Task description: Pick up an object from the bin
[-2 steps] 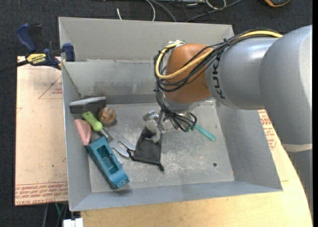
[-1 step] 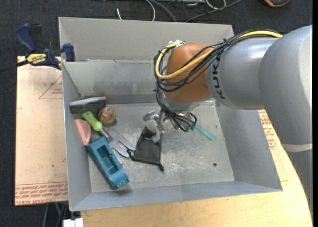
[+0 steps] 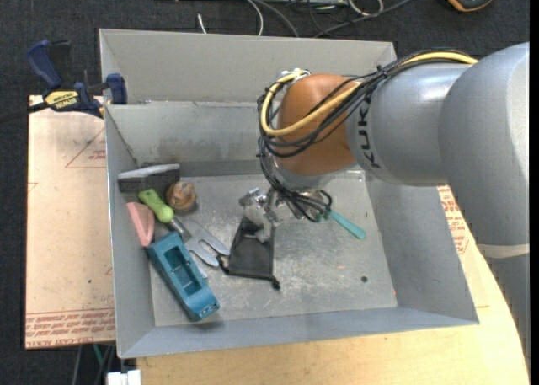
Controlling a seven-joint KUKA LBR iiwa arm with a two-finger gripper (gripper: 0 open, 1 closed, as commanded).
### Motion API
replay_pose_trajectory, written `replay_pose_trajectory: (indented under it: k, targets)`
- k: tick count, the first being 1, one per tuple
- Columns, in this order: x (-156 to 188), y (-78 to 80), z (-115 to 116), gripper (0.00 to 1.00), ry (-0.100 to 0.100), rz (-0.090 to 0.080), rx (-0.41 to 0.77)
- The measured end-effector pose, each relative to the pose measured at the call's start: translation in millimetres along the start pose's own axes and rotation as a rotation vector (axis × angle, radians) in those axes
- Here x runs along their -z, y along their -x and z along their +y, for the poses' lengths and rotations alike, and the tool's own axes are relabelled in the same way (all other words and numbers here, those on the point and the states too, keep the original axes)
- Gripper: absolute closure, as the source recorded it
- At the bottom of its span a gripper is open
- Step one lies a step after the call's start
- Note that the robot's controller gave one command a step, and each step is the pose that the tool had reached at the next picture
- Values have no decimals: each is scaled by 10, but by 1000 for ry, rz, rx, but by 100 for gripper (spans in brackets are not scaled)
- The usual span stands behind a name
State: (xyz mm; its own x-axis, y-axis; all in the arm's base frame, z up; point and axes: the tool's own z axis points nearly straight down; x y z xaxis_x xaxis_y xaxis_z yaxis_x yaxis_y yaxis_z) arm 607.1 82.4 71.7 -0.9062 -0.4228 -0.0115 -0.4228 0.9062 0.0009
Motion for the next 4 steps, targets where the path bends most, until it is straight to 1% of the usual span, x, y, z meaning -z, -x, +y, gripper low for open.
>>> replay_pose_trajectory:
  k: [1, 2, 3, 4]
  targets:
    - [15, 52, 56, 100, 2, -1, 62]
    - [15, 60, -11, 100, 1, -5, 99]
    - [90, 25, 17, 100, 4, -4, 80]
    - [748, 138, 6, 100, 3, -3, 161]
